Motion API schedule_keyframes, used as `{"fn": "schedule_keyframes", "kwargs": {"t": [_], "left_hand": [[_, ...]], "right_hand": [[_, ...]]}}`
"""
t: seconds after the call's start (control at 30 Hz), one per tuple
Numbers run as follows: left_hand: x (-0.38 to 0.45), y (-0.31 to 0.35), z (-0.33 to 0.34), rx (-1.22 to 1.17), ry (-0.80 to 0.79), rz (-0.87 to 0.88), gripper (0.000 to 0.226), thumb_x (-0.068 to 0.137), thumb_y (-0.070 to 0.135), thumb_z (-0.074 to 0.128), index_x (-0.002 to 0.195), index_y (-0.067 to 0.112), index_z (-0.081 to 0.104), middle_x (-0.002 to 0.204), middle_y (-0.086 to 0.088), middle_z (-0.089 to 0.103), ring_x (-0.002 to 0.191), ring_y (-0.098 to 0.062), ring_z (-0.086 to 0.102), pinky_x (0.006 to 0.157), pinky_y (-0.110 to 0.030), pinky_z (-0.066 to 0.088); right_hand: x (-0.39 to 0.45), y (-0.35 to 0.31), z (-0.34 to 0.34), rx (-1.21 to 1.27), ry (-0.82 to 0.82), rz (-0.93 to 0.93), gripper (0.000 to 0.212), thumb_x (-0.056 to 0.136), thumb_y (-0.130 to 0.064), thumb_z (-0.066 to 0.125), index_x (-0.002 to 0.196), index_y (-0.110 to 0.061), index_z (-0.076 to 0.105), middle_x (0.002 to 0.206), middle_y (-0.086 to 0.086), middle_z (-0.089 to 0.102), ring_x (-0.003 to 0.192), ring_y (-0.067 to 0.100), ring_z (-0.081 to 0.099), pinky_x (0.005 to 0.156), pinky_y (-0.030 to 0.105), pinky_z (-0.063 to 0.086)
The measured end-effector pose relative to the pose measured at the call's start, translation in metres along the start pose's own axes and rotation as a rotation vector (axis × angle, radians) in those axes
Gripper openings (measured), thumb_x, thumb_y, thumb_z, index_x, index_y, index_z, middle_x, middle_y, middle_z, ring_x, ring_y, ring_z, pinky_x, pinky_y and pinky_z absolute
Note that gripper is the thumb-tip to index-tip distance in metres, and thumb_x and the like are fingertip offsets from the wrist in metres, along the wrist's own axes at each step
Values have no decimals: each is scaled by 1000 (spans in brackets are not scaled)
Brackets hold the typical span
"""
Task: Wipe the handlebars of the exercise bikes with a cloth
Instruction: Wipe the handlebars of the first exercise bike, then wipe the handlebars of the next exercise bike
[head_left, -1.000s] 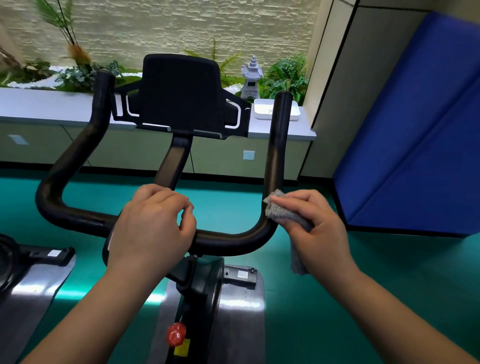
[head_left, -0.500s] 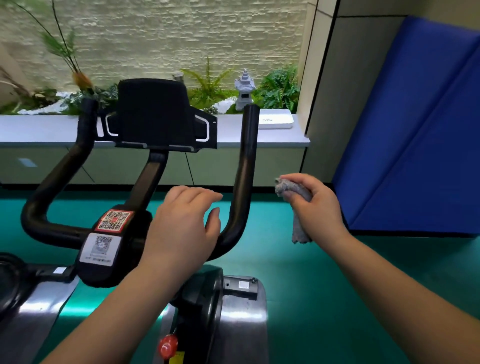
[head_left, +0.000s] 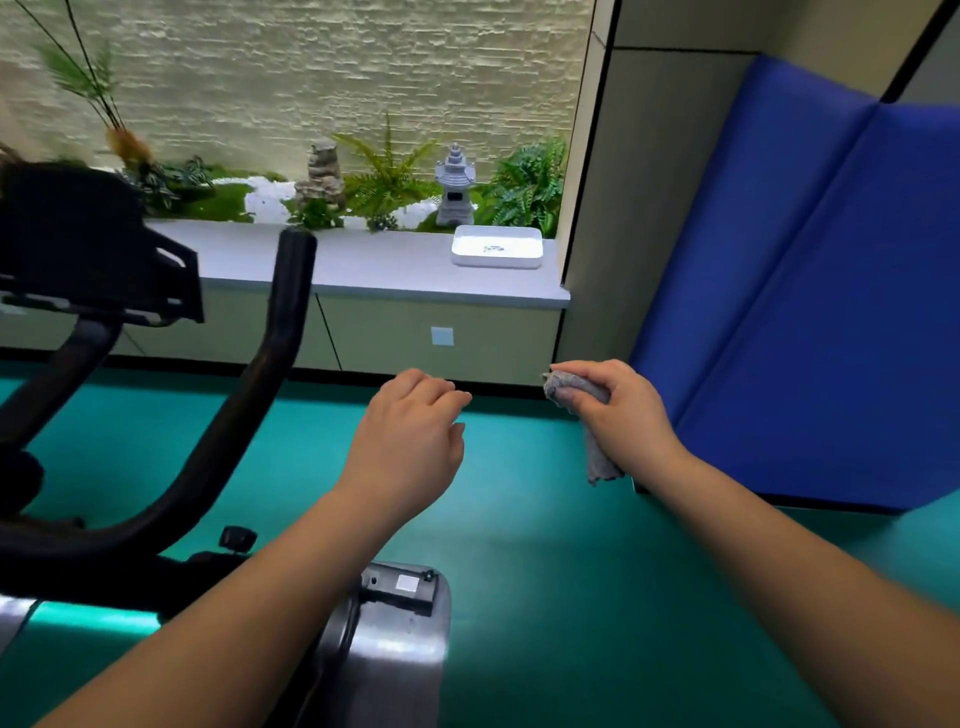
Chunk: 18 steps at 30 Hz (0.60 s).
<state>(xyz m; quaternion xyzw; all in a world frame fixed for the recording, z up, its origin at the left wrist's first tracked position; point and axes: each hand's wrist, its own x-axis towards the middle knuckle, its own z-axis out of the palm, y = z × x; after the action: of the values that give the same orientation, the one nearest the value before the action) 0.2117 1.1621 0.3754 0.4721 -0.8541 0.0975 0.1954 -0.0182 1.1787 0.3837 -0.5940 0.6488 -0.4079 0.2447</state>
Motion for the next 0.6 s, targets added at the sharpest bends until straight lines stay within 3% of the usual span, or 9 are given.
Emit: {"fn": "schedule_keyframes", "kwargs": {"t": [0.13,0.27,0.4,0.5,0.6], "left_hand": [[26,6,34,42,-181,-63,41,78,26,71,117,15,67,111,-4,69,100,-27,60,89,-35,47],[53,-1,70,57,-316,-113,52,95,37,46,144,20,39,143,0,47,128,-23,42,107,-34,29],[87,-20,113,59,-398,-183,57,97,42,40,149,22,26,150,1,37,133,-22,35,112,-36,25],[113,-37,141,74,-452,-211,58,97,43,38,149,22,24,151,1,35,134,-23,33,113,-38,24],[138,-52,164,56,-480,-242,58,97,43,38,149,22,24,152,0,33,135,-23,32,113,-39,23]], "right_hand": [[29,30,-13,-62,-25,37,25,87,-23,66,112,-24,69,103,-1,57,97,9,53,80,11,34],[62,51,-15,-92,-39,42,26,88,-22,66,114,-22,69,103,0,55,94,8,51,78,9,30],[115,66,-11,-133,-55,58,27,89,-23,65,115,-22,69,105,1,55,97,10,51,79,11,31],[159,70,-6,-165,-96,36,27,89,-18,64,115,-16,69,86,-15,52,94,8,51,68,4,33],[200,76,3,-203,-137,-1,27,88,-17,66,115,-14,69,80,-24,48,92,4,49,69,7,30]]}}
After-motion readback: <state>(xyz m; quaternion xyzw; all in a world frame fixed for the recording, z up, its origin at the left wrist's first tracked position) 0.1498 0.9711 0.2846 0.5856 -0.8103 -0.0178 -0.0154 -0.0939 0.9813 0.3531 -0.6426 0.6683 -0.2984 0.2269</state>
